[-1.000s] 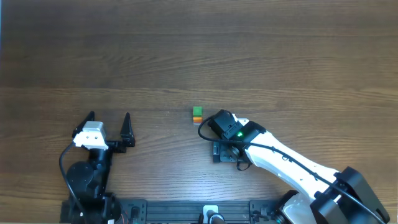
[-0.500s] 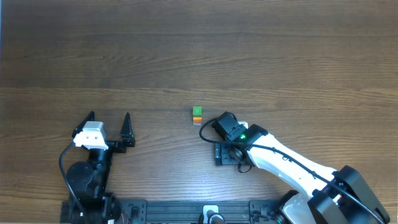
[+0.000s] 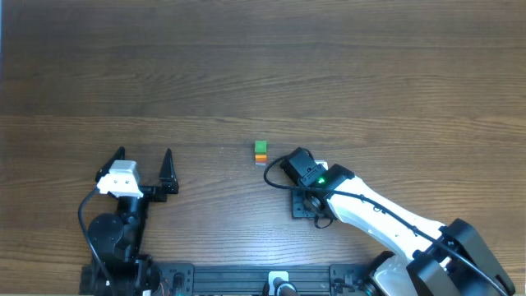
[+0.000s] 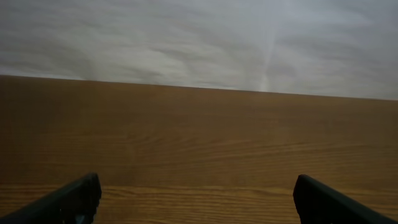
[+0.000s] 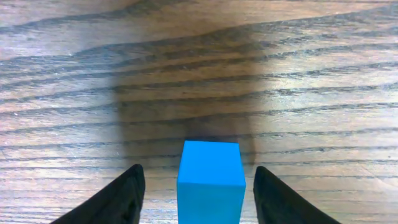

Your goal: Stack Cubes

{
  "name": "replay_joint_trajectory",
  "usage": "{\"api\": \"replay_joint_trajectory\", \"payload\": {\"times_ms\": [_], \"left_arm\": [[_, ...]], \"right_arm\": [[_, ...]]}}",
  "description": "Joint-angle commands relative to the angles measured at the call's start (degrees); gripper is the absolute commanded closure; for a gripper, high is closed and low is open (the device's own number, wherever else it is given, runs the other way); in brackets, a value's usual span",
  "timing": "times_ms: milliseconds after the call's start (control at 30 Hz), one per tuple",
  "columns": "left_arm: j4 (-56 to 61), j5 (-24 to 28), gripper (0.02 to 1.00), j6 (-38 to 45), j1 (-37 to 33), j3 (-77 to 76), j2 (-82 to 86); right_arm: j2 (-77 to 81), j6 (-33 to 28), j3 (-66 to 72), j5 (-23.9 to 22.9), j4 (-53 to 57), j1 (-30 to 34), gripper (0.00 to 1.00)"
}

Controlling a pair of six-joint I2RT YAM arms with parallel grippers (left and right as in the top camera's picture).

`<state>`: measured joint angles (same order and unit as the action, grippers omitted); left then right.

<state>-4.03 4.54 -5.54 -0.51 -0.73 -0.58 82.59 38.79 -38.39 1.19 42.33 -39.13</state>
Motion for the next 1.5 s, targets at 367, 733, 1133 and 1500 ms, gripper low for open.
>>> {"api": "replay_joint_trajectory", "payload": {"times_ms": [367, 733, 1133, 1500], "left_arm": [[0.02, 0.37, 0.018, 0.81, -0.39, 0.39, 0.42], [0.02, 0.37, 0.018, 0.81, -0.39, 0.39, 0.42], [0.02, 0.37, 0.018, 0.81, -0.39, 0.39, 0.42], [0.02, 0.37, 0.018, 0.81, -0.39, 0.39, 0.42]], "right_arm": [[0.20, 0.35, 0.20, -1.29, -0.31, 0.15, 0.641], [0.31, 0.39, 0.20, -1.25, -0.31, 0.04, 0.779], [0.31, 1.46, -12.48, -3.39, 11.76, -2.25, 0.882], [11.76, 3.69, -51.06, -8.15, 33.59, -8.28, 0.910]]}}
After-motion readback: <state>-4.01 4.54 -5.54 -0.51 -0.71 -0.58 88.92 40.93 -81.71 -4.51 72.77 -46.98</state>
